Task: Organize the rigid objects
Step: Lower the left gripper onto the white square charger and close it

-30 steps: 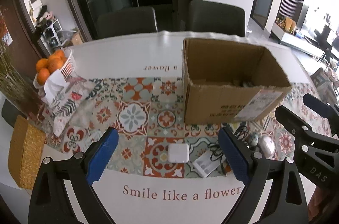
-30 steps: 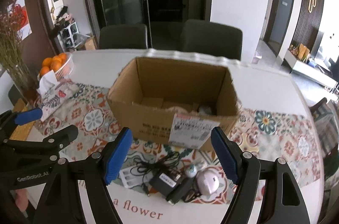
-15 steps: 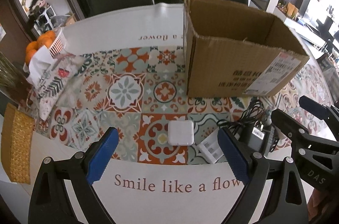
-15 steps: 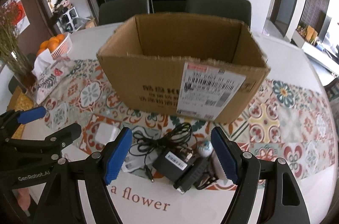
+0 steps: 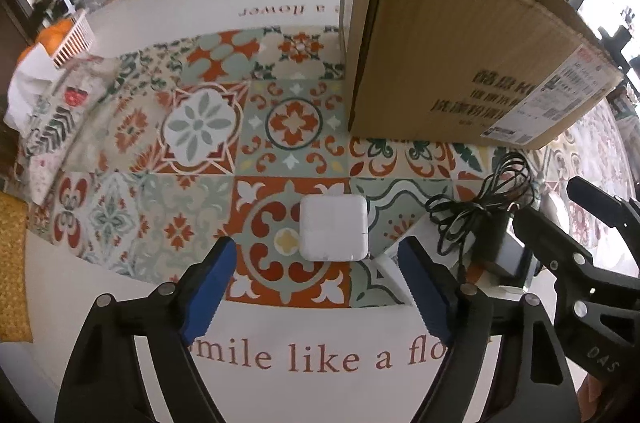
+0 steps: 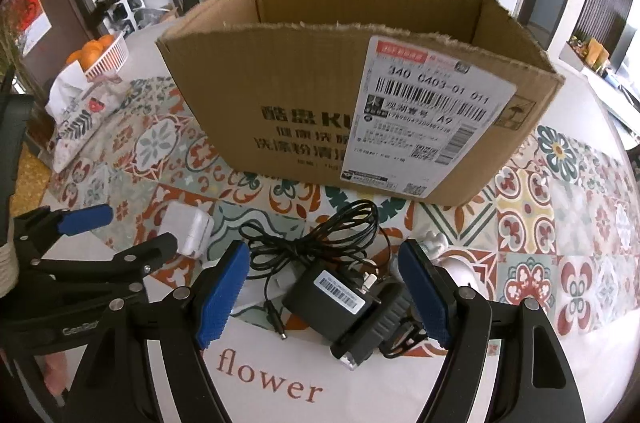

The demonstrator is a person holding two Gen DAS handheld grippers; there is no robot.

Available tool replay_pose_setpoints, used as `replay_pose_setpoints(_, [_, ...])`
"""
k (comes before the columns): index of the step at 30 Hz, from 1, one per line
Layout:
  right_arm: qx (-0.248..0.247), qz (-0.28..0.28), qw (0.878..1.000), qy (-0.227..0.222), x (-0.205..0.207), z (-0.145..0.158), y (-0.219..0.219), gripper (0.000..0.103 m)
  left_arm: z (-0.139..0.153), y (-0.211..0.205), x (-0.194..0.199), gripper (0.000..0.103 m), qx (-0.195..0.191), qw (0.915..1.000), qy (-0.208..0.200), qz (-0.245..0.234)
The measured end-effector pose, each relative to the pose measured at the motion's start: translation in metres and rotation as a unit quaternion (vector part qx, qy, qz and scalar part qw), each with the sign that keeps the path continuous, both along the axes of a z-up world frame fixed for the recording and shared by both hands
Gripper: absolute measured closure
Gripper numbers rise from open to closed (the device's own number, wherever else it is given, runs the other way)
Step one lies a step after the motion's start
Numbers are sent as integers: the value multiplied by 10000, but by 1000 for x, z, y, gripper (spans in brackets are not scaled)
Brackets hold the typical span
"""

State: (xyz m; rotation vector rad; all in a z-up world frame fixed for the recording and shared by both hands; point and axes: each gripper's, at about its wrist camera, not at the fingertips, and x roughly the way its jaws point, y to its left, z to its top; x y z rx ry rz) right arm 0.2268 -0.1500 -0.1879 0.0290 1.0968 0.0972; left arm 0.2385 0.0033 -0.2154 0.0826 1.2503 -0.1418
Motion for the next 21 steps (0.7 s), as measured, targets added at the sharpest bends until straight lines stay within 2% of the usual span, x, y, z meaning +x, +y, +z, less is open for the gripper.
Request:
replay_pose_setpoints(13, [-119,-34,9997,212,12,-19,3,26,-41,-9,22,41,-123,9991,409,72])
replay_pose_setpoints(21, [-168,-27,9995,275,14,-22,3,26,-50,-7,27,58,-69,9990,420,108])
